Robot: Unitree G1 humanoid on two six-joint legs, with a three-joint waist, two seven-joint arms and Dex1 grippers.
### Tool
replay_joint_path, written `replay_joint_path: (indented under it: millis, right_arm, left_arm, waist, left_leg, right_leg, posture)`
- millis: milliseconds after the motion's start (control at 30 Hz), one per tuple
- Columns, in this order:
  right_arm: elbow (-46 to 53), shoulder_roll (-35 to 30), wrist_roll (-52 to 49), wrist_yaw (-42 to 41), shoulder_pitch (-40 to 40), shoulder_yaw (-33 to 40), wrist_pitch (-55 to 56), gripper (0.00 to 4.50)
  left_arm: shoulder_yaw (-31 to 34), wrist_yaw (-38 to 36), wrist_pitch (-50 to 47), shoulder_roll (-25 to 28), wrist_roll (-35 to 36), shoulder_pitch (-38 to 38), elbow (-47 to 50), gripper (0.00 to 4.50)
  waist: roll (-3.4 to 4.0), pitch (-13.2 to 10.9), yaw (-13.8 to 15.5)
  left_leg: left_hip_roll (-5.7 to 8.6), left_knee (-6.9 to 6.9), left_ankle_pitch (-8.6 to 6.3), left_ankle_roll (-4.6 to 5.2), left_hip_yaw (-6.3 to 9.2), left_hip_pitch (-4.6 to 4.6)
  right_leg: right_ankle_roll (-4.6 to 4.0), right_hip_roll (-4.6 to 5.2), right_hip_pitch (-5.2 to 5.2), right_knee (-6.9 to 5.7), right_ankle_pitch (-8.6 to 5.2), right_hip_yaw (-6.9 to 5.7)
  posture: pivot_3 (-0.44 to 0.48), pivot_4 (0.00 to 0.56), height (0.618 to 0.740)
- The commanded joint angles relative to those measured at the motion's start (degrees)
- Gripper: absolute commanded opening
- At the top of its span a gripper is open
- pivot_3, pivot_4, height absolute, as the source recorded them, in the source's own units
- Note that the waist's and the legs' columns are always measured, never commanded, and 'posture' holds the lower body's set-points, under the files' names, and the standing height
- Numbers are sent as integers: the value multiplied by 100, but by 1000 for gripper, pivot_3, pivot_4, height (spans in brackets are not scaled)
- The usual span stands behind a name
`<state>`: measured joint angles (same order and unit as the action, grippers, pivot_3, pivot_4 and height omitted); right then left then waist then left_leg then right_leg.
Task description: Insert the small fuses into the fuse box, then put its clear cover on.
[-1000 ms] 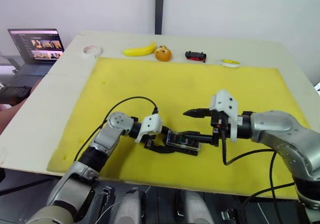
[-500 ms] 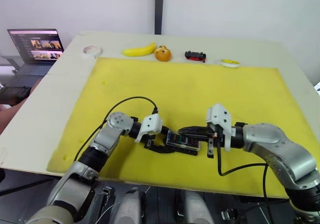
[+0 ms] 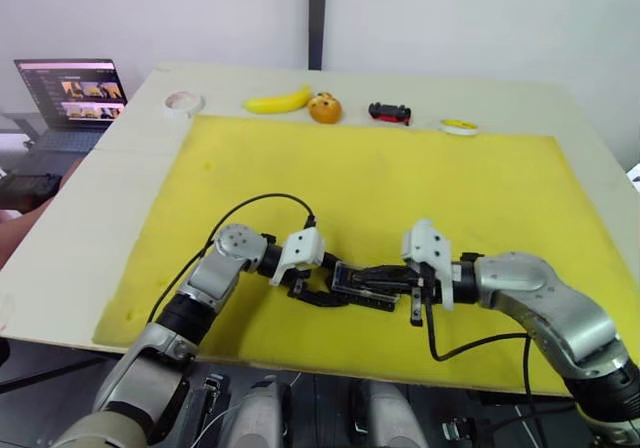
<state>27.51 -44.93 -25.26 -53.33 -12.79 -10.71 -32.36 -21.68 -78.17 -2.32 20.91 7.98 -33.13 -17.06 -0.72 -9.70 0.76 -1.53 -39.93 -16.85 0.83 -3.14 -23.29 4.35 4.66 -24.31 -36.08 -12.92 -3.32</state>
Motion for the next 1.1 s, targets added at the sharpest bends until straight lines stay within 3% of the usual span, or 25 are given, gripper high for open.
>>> replay_joint_path:
  millis: [33, 533, 1100]
  right_arm:
    - [-366, -134, 338, -27, 272, -342, -214, 29]
    - [-280, 93, -235, 229, -64, -68, -1052, 29]
    - [-600, -11, 247, 386, -393, -867, -1567, 29]
  left_arm:
    - [-130, -66, -20, -45, 4, 72, 167, 2564]
    - [-153, -81, -2, -2, -5, 121, 202, 2564]
    - [-135, -65, 25, 61, 5, 173, 234, 2564]
  waist:
    - [-4, 23, 0]
    - [-1, 45, -1]
    - [2, 79, -22]
  left_leg:
    - [-6, 0, -1, 1, 1, 1]
    - [-11, 0, -6, 9, 1, 0]
    - [-18, 1, -8, 12, 0, 6]
  right_leg:
    - [0, -1, 1, 0, -1, 0]
    - [-2, -1, 1, 2, -2, 0]
    - [-17, -9, 1, 1, -10, 1]
  posture:
    - [0, 150, 737]
    - [0, 150, 737]
    - [0, 150, 737]
